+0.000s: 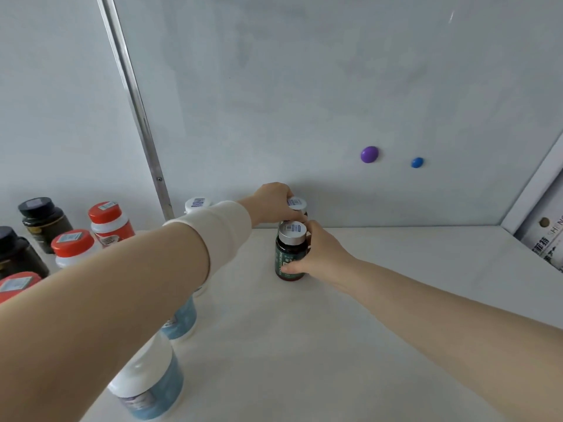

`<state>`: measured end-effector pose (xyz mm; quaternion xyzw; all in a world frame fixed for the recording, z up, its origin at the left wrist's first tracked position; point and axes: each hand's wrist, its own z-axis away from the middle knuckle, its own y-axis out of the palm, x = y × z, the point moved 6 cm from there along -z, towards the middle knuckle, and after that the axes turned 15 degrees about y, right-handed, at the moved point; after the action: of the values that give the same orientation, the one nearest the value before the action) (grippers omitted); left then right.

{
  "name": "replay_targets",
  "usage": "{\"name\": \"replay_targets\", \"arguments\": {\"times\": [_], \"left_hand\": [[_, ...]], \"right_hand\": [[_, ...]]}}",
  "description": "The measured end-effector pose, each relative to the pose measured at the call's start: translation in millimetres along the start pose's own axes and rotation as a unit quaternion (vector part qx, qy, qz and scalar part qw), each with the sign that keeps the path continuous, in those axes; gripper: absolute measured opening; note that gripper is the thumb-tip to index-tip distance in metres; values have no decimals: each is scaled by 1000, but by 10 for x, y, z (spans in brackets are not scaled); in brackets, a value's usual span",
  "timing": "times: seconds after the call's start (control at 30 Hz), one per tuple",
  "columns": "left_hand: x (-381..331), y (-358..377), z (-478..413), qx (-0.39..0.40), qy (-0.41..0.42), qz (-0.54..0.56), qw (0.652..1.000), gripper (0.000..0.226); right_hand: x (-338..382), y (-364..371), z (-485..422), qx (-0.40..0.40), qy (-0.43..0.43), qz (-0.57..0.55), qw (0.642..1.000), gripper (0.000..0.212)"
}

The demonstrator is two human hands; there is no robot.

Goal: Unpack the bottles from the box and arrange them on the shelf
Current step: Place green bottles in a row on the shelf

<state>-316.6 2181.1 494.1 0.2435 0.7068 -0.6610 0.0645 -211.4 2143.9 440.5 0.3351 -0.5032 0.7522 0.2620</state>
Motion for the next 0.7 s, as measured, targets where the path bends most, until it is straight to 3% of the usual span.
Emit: {"name": "replay_targets", "arguments": {"times": [0.2, 0.33, 0.4, 0.57, 0.7], "left_hand": [[59, 34, -46, -9, -4, 32, 999, 49], [48, -58, -8, -7, -15, 46, 999, 58], [0, -170, 46, -7, -20, 32, 999, 57], [-214, -630, 404, -53, -27, -48, 997, 45], [-385, -946, 1008, -27, -24, -271, 962, 40]], "right_hand": [[20, 38, 1, 31, 0, 12, 999, 73], [130, -54, 106, 66, 2, 56, 996, 34], [183, -171, 203, 70, 2, 90, 993, 25], [322, -426, 474, 35, -5, 265, 964, 62], [569, -451, 716, -3, -50, 346, 937, 67]]}}
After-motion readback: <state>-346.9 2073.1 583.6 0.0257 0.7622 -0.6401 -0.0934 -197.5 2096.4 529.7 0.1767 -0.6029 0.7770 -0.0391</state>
